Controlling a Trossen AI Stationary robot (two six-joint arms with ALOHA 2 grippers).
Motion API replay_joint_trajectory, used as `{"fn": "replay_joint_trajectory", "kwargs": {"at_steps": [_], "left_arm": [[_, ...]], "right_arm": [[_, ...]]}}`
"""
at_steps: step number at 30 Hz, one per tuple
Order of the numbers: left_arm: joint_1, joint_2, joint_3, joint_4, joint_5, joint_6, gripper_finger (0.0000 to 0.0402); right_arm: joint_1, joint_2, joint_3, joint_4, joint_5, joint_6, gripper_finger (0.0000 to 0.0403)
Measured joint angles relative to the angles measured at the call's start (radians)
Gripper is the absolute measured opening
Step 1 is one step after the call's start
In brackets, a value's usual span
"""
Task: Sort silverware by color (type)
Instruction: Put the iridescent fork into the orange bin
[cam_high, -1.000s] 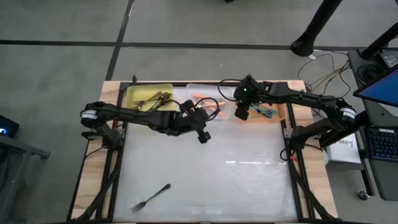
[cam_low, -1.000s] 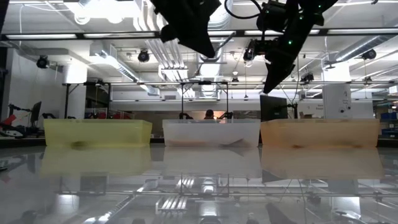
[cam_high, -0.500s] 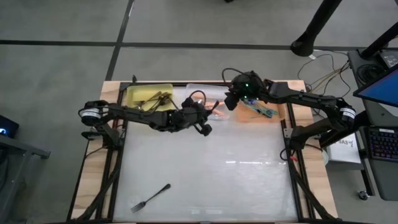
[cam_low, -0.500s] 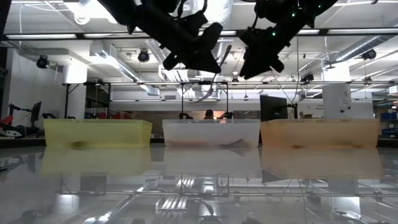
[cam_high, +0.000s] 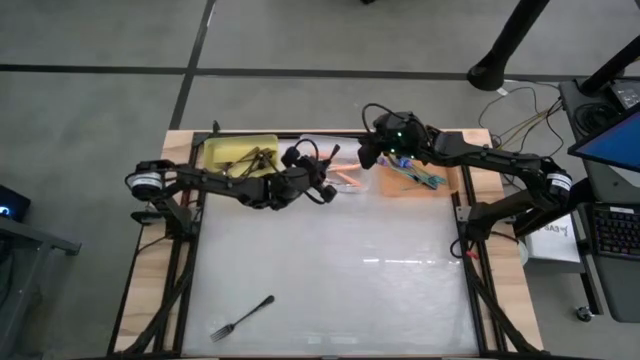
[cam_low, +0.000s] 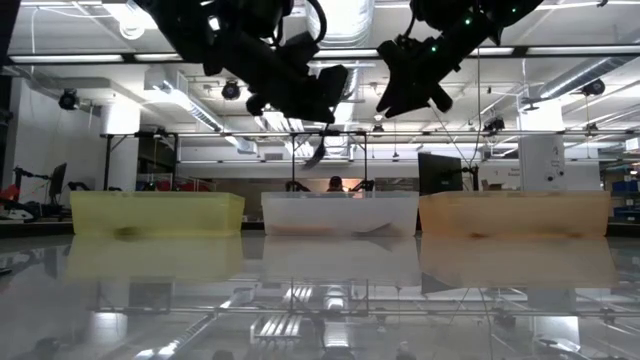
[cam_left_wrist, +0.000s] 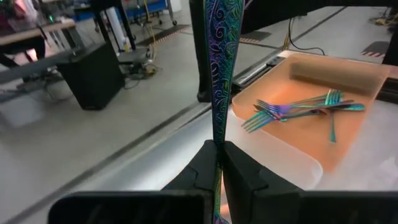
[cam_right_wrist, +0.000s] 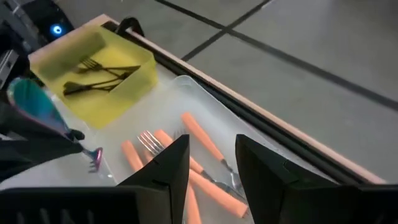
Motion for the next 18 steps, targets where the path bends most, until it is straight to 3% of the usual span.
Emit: {"fn": "replay_joint_trajectory", "kwargs": {"at_steps": [6,18], "left_arm": [[0.019,0.0,-0.001,0.03,0.0,0.029,0.0],[0.023,0.0,-0.04,0.073,0.001,-0.036,0.0]], "right_arm": [[0.0,0.0,0.0,-0.015,-0.053,0.029,0.0121],[0.006,0.0,0.0,0.089,-0.345,0.091,0.0121]]}}
